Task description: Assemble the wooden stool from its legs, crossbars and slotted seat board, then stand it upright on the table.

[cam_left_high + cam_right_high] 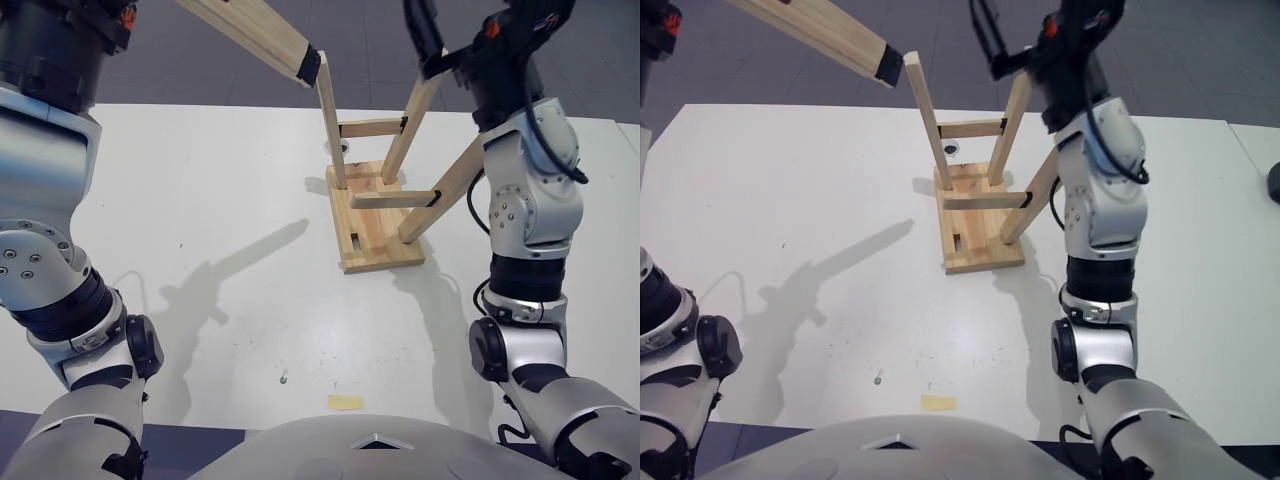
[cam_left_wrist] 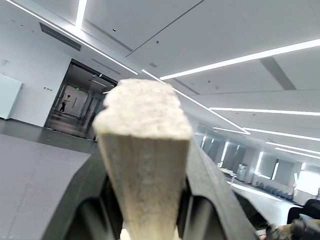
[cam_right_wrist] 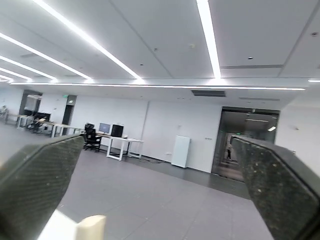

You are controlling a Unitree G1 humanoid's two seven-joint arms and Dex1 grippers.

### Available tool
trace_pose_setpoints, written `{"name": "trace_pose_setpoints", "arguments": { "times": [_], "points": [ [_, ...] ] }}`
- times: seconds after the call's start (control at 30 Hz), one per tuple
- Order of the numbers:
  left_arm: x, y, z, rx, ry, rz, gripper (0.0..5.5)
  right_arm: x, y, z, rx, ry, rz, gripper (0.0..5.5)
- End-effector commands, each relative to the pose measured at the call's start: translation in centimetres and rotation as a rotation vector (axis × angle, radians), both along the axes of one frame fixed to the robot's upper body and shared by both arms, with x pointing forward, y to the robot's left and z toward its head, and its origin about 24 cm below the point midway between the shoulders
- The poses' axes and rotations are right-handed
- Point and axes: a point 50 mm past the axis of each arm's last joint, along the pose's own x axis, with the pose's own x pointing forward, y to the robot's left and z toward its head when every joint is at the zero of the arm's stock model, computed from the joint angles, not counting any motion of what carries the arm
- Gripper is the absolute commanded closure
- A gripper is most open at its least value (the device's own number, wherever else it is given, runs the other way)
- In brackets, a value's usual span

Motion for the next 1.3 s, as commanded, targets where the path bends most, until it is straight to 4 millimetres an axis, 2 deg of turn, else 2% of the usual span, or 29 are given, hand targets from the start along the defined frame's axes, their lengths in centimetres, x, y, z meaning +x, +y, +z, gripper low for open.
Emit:
{"name": "trace_pose_setpoints", "arguments": {
  "times": [0.03,0.17,0.27,0.4,0.5,0.57,0.7,0.8,0.87,0.97,1.03,1.1,1.17,1.23,1.3],
  "points": [
    [0.3,-0.4,-1.1,0.215,0.032,0.068,4.48,0.9,-4.3,1.0,-0.045,-0.009,-0.192,0.1],
    [0.1,-1.2,-2.8,0.411,0.06,0.077,4.48,1.1,-8.0,-1.2,-0.171,0.086,-0.35,0.1],
    [0.2,-1.8,-5.0,0.5,0.099,0.052,4.48,0.4,-9.1,-5.0,-0.252,0.232,-0.361,0.1],
    [0.8,-1.4,-6.8,0.546,0.152,0.091,4.48,-1.7,-9.3,-9.1,-0.336,0.353,-0.332,0.1],
    [0.9,-1.9,-7.5,0.559,0.163,0.076,4.48,-3.1,-8.6,-10.5,-0.36,0.399,-0.301,0.1],
    [0.9,-2.2,-7.8,0.556,0.165,0.058,4.48,-3.7,-7.0,-10.8,-0.334,0.406,-0.237,0.1],
    [1.1,-2.4,-8.0,0.555,0.163,0.05,4.48,-4.9,-2.3,-10.7,-0.266,0.388,-0.039,0.1],
    [1.4,-2.2,-7.9,0.552,0.162,0.065,4.48,-5.6,-0.4,-10.0,-0.253,0.339,0.058,0.1],
    [1.5,-2.2,-8.0,0.558,0.163,0.068,4.48,-5.2,-0.8,-9.3,-0.238,0.314,0.042,0.1],
    [1.5,-1.6,-8.2,0.556,0.172,0.087,4.48,-3.9,-2.7,-7.5,-0.199,0.262,-0.031,0.1],
    [1.7,-0.7,-8.4,0.571,0.19,0.12,4.48,-3.4,-3.7,-5.5,-0.067,0.224,0.006,0.1],
    [1.7,-0.1,-8.3,0.592,0.193,0.138,4.48,-3.5,-4.2,-3.4,0.135,0.213,0.194,0.1],
    [1.5,-0.1,-7.8,0.568,0.18,0.126,4.48,-4.0,-4.8,-2.2,0.235,0.241,0.409,0.1],
    [1.4,-0.4,-7.8,0.534,0.195,0.111,4.48,-4.7,-5.3,-2.0,0.215,0.297,0.56,0.1],
    [1.4,-0.8,-8.1,0.453,0.223,0.09,4.48,-5.7,-5.2,-2.7,0.056,0.368,0.644,0.1]
  ]
}}
